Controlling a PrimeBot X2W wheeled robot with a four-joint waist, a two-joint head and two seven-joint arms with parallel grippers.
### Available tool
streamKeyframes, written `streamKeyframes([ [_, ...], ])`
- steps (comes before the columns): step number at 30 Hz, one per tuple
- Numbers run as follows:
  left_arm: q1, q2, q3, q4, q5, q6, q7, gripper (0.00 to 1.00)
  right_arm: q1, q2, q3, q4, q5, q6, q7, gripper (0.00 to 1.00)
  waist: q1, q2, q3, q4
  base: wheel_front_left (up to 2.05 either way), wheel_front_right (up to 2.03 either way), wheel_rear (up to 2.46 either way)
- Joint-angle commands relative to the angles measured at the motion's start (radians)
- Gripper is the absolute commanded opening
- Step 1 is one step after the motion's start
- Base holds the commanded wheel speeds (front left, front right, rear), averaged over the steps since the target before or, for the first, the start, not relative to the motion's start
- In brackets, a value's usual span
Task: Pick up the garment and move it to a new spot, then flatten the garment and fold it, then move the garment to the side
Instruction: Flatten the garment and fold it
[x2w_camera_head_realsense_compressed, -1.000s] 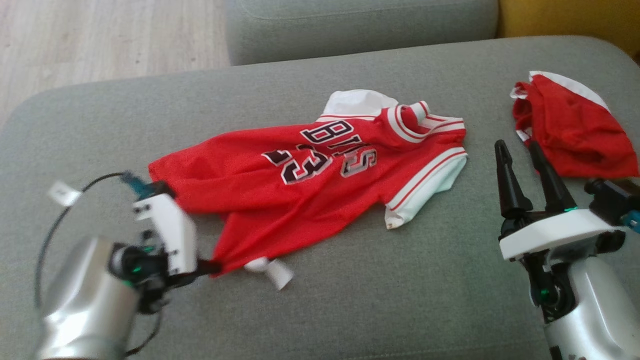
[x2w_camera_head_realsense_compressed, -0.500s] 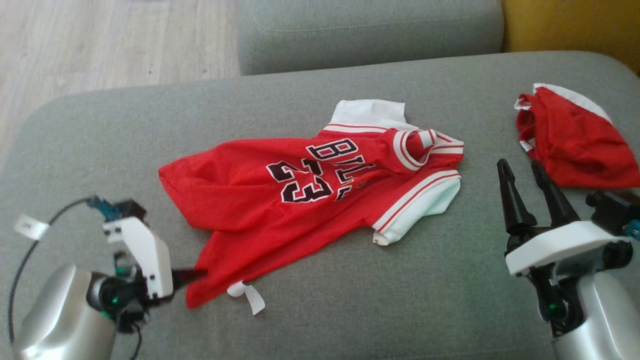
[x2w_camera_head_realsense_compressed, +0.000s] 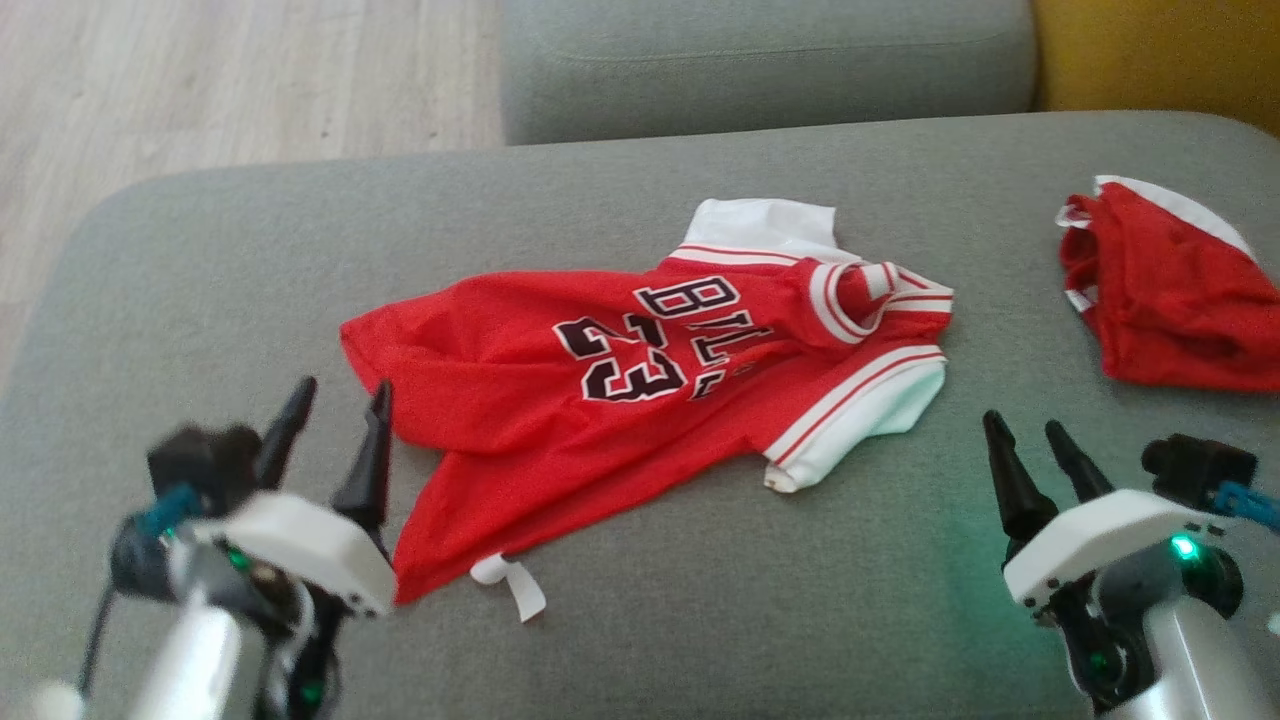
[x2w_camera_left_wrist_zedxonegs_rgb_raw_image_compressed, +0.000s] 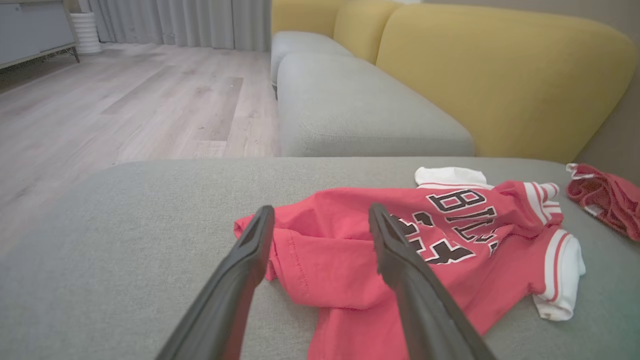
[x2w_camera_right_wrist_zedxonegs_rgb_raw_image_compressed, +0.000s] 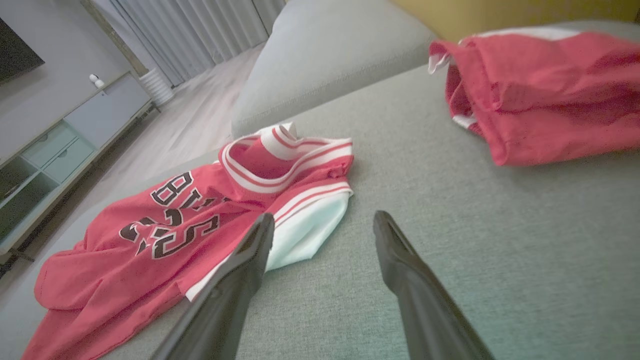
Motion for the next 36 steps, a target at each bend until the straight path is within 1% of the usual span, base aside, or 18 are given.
streamKeyframes([
  [1, -0.026, -0.001, 0.032, -0.048, 0.010, 0.014, -0.047, 1.00, -0.075, -0.002, 0.011, -0.010, 0.003, 0.008, 0.025, 1.00, 0.0000, 0.0000, 0.012, 0.017, 0.00, 0.00, 0.00],
  [3, 0.007, -0.045, 0.023, -0.056, 0.007, 0.033, -0.105, 1.00, -0.111, -0.013, 0.011, 0.040, -0.020, 0.008, 0.076, 1.00, 0.0000, 0.0000, 0.019, 0.036, 0.00, 0.00, 0.00],
  [5, 0.028, -0.082, 0.010, -0.050, -0.001, 0.039, -0.140, 1.00, -0.147, -0.016, 0.002, 0.105, -0.021, 0.008, 0.137, 1.00, 0.0000, 0.0000, 0.022, 0.055, 0.00, 0.00, 0.00],
  [7, 0.037, -0.109, -0.003, -0.035, -0.010, 0.038, -0.162, 1.00, -0.187, -0.026, -0.005, 0.160, -0.030, 0.008, 0.173, 1.00, 0.0000, 0.0000, 0.029, 0.076, 0.00, 0.00, 0.00],
  [11, 0.030, -0.126, -0.023, 0.006, -0.007, 0.030, -0.186, 1.00, -0.260, -0.045, -0.032, 0.285, -0.056, 0.008, 0.239, 0.99, 0.0000, 0.0000, 0.044, 0.110, 0.00, 0.00, 0.00],
  [12, 0.025, -0.128, -0.024, 0.013, -0.006, 0.031, -0.191, 1.00, -0.276, -0.050, -0.040, 0.317, -0.067, 0.008, 0.254, 0.96, 0.0000, 0.0000, 0.049, 0.118, 0.00, 0.00, 0.00],
  [14, 0.016, -0.130, -0.023, 0.024, -0.007, 0.031, -0.199, 1.00, -0.307, -0.059, -0.053, 0.371, -0.094, 0.008, 0.272, 0.95, 0.0000, 0.0000, 0.058, 0.132, 0.00, 0.00, 0.00],
  [15, 0.012, -0.131, -0.023, 0.029, -0.007, 0.032, -0.203, 1.00, -0.320, -0.059, -0.059, 0.395, -0.101, 0.008, 0.280, 0.93, 0.0000, 0.0000, 0.063, 0.137, 0.00, 0.00, 0.00],
  [17, 0.006, -0.133, -0.022, 0.038, -0.009, 0.032, -0.209, 1.00, -0.343, -0.055, -0.070, 0.438, -0.108, 0.008, 0.296, 0.91, 0.0000, 0.0000, 0.071, 0.147, 0.00, 0.00, 0.00],
  [18, 0.004, -0.134, -0.023, 0.043, -0.010, 0.031, -0.212, 1.00, -0.352, -0.055, -0.073, 0.457, -0.112, 0.008, 0.302, 0.87, 0.0000, 0.0000, 0.075, 0.152, 0.00, 0.00, 0.00],
  [20, 0.001, -0.138, -0.027, 0.053, -0.011, 0.030, -0.216, 1.00, -0.363, -0.048, -0.072, 0.489, -0.107, 0.008, 0.315, 0.76, 0.0000, 0.0000, 0.080, 0.160, 0.00, 0.00, 0.00],
  [21, 0.000, -0.140, -0.029, 0.057, -0.011, 0.030, -0.219, 1.00, -0.367, -0.046, -0.066, 0.499, -0.104, 0.008, 0.316, 0.69, 0.0000, 0.0000, 0.082, 0.163, 0.00, 0.00, 0.00],
  [22, -0.001, -0.142, -0.031, 0.061, -0.012, 0.030, -0.221, 1.00, -0.368, -0.043, -0.058, 0.508, -0.098, 0.008, 0.317, 0.59, 0.0000, 0.0000, 0.083, 0.166, 0.00, 0.00, 0.00],
  [23, -0.001, -0.144, -0.033, 0.066, -0.013, 0.030, -0.223, 1.00, -0.369, -0.039, -0.050, 0.515, -0.086, 0.008, 0.317, 0.47, 0.0000, 0.0000, 0.084, 0.167, 0.00, 0.00, 0.00],
  [24, -0.001, -0.146, -0.034, 0.070, -0.014, 0.030, -0.225, 1.00, -0.369, -0.035, -0.042, 0.519, -0.072, 0.008, 0.313, 0.31, 0.0000, 0.0000, 0.084, 0.169, 0.00, 0.00, 0.00],
  [25, 0.000, -0.148, -0.036, 0.074, -0.016, 0.030, -0.227, 1.00, -0.367, -0.033, -0.033, 0.521, -0.058, 0.008, 0.309, 0.00, 0.0000, 0.0000, 0.084, 0.169, 0.00, 0.00, 0.00],
  [30, 0.003, -0.152, -0.038, 0.087, -0.020, 0.033, -0.235, 1.00, -0.361, -0.045, -0.009, 0.521, -0.019, 0.008, 0.258, 0.00, 0.0000, 0.0000, 0.076, 0.164, 0.00, 0.00, 0.00],
  [36, 0.010, -0.149, -0.036, 0.094, -0.027, 0.037, -0.239, 1.00, -0.348, -0.091, 0.012, 0.475, 0.000, 0.008, 0.176, 0.00, 0.0000, 0.0000, 0.054, 0.140, 0.00, 0.00, 0.00],
])
